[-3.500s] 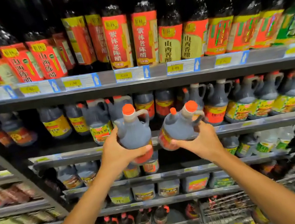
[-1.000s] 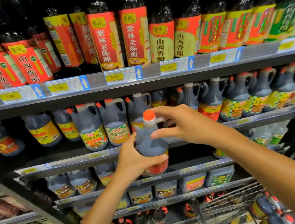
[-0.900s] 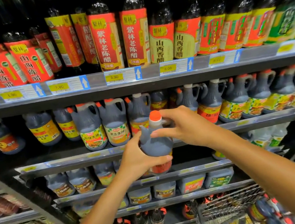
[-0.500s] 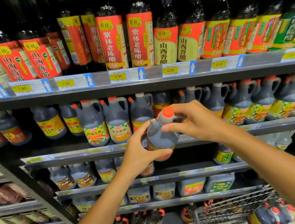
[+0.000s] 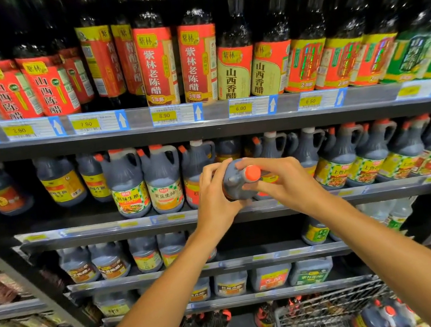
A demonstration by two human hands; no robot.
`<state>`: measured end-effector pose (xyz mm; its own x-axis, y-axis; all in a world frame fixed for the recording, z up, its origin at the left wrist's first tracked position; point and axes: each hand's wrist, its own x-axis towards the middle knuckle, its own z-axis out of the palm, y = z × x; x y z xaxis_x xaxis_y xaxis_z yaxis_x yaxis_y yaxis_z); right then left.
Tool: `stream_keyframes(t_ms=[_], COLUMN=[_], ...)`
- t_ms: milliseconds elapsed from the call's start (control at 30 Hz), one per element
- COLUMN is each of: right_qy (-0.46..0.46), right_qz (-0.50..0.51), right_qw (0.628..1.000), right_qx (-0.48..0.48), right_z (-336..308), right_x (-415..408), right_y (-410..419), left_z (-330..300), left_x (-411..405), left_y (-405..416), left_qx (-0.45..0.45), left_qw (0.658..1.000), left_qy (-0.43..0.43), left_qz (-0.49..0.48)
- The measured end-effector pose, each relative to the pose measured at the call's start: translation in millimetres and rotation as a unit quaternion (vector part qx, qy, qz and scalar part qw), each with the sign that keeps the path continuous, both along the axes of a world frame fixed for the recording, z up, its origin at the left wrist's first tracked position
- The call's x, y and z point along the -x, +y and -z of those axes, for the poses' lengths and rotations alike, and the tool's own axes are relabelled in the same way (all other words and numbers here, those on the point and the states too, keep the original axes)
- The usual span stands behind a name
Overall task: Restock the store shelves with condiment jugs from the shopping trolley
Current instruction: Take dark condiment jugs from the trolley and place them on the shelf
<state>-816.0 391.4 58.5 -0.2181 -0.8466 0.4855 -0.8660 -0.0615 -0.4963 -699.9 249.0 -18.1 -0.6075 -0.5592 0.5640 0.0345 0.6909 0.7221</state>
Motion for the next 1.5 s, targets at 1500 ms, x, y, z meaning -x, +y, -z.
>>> stream_keyframes(t_ms=[1500], right_qy=[0.084], right_qz=[0.131], right_qw=[0.974], right_qx=[-0.163], right_z=[-11], right_x=[41], right_y=[-94], left_z=[50], left_x=[14], left_y=[8], left_qx=[0.266], left_qw=[0.947], left_qy=[-0.175], left_qz=[-0.042])
